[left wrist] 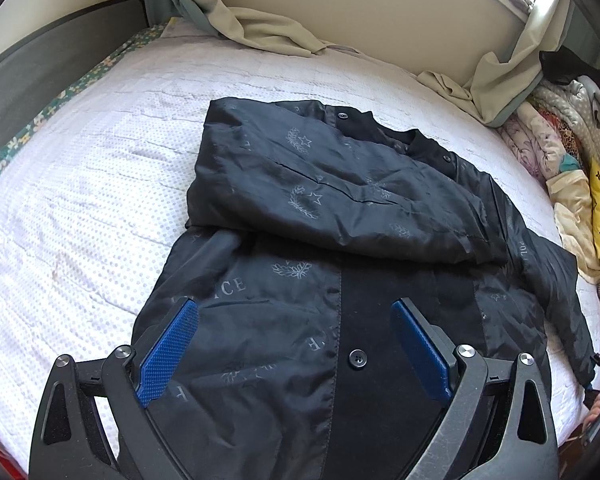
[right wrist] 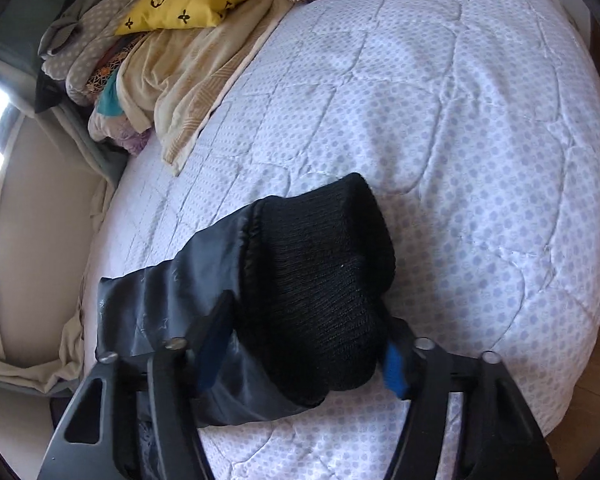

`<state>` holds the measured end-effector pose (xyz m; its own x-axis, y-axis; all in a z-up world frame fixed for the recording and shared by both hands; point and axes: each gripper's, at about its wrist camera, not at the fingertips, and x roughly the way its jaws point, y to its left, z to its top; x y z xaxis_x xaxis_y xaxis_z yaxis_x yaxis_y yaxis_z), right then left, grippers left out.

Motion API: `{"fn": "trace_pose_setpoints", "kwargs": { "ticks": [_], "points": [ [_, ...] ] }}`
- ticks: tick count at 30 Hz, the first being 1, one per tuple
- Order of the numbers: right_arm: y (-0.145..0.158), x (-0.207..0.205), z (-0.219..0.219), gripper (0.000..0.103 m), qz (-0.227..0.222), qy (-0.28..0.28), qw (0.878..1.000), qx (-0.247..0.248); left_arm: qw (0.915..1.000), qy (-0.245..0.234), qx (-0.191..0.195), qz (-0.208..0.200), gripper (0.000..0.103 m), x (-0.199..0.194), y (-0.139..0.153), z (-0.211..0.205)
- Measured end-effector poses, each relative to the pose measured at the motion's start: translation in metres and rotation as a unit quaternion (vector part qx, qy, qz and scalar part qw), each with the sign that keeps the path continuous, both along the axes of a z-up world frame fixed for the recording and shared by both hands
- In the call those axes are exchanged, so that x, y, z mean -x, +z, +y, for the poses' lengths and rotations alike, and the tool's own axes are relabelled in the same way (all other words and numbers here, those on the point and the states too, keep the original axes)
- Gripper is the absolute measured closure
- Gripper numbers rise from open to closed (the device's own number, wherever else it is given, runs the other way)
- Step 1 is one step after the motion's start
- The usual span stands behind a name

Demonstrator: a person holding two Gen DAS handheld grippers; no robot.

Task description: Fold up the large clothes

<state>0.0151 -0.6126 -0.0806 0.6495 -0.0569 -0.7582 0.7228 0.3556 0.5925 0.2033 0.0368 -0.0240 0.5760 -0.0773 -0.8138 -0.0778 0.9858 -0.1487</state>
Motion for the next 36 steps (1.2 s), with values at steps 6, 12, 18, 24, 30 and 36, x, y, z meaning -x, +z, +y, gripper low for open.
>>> {"fn": "trace_pose_setpoints", "kwargs": {
  "ticks": [6, 12, 18, 24, 30, 36],
  "points": [
    [0.017, -0.013, 0.009, 0.085, -0.015, 0.017, 0.999, 0.027, 1.0, 0.003, -0.005, -0.002, 0.005, -0.001, 0.001, 0.001],
    [0.071, -0.034, 0.049, 0.089, -0.024, 0.06, 0.987, 0.146, 0.9995, 0.016, -0.021, -0.021, 0.005, 0.0, 0.011, 0.008],
    [0.134, -0.068, 0.132, 0.089, -0.047, 0.135, 0.948, 0.285, 0.9986, 0.035, -0.008, -0.038, 0.005, 0.003, 0.023, 0.027],
    [0.19, -0.105, 0.243, 0.089, -0.103, 0.24, 0.896, 0.359, 0.9978, 0.049, 0.014, -0.042, 0.005, 0.005, 0.029, 0.043],
    [0.197, -0.166, 0.364, 0.09, -0.133, 0.361, 0.852, 0.356, 0.9958, 0.068, 0.034, -0.051, 0.005, 0.008, 0.038, 0.059],
    [0.154, -0.213, 0.474, 0.09, -0.108, 0.463, 0.814, 0.334, 0.9926, 0.087, 0.059, -0.061, 0.005, 0.01, 0.047, 0.075]
  ]
}}
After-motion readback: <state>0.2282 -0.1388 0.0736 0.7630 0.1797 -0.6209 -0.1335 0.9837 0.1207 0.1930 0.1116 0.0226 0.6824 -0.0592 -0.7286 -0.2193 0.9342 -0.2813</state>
